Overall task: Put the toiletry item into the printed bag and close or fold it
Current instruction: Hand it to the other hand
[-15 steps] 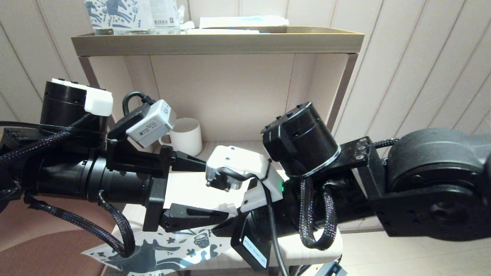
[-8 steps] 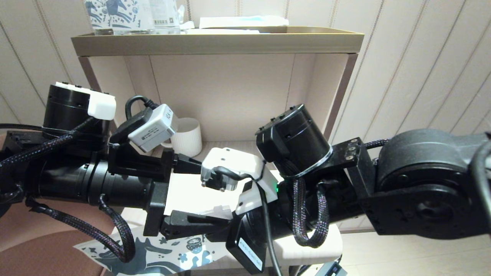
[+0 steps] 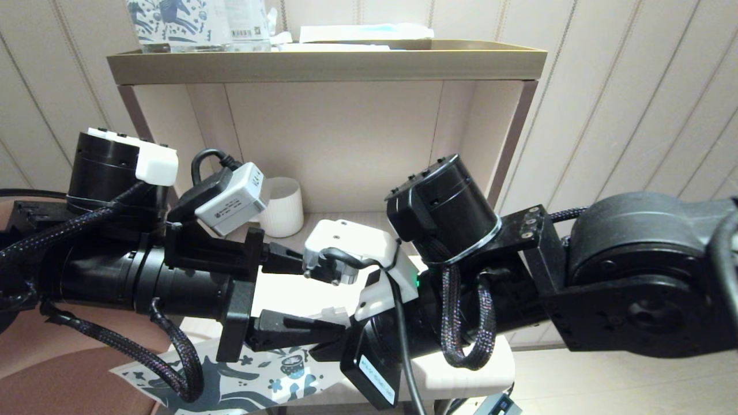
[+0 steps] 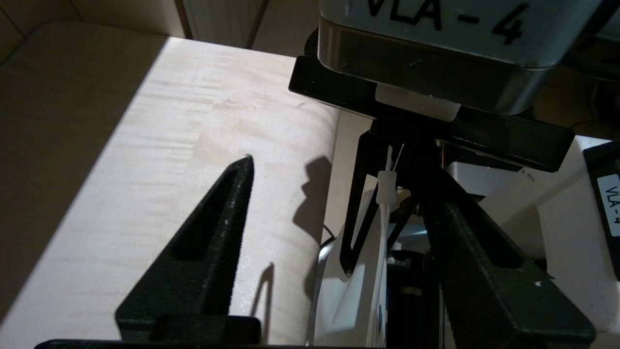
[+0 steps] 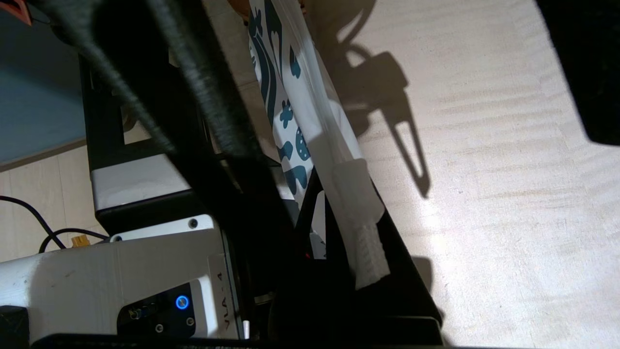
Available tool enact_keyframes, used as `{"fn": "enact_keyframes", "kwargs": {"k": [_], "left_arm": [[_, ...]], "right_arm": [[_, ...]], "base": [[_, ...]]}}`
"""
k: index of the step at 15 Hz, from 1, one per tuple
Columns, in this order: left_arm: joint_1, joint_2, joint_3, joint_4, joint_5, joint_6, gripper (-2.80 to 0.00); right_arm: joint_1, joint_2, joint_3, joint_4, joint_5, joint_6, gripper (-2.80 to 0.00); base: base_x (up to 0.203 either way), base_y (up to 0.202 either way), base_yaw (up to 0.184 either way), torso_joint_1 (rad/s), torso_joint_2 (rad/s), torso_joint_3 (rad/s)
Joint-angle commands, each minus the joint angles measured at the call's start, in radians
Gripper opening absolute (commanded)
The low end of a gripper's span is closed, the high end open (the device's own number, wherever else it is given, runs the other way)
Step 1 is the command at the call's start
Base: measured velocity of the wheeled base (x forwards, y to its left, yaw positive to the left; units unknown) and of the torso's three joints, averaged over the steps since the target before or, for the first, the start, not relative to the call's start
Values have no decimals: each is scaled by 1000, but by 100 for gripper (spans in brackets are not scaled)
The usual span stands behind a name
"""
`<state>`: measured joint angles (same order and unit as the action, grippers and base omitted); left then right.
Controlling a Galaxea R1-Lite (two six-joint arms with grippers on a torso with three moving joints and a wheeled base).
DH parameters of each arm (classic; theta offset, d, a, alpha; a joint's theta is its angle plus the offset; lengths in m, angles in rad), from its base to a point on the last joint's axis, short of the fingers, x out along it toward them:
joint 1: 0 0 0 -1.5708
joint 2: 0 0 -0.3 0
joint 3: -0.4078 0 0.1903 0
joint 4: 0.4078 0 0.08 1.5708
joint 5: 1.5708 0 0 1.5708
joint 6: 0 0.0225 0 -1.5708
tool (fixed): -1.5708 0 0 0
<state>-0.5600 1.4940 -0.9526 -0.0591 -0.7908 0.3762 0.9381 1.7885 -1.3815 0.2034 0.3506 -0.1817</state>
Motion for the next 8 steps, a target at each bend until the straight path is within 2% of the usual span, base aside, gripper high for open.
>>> {"fn": "enact_keyframes", "kwargs": {"k": [1, 4, 6, 8], "left_arm": [[0, 2, -4, -1, -8, 0, -280], [-9, 3, 3, -1, -4, 4, -280], [-10, 8, 21, -1, -7, 31, -280], [-7, 34, 13, -2, -48, 33, -280]], "right_arm": [[2, 2, -1, 1, 1, -3, -280], [4, 6, -10, 1, -1, -5, -280], [4, 5, -10, 2, -2, -5, -280], [4, 5, -10, 1, -2, -5, -280]], "base": [[0, 0, 0, 0, 0, 0], [0, 0, 0, 0, 0, 0], [0, 0, 0, 0, 0, 0], [0, 0, 0, 0, 0, 0]]}}
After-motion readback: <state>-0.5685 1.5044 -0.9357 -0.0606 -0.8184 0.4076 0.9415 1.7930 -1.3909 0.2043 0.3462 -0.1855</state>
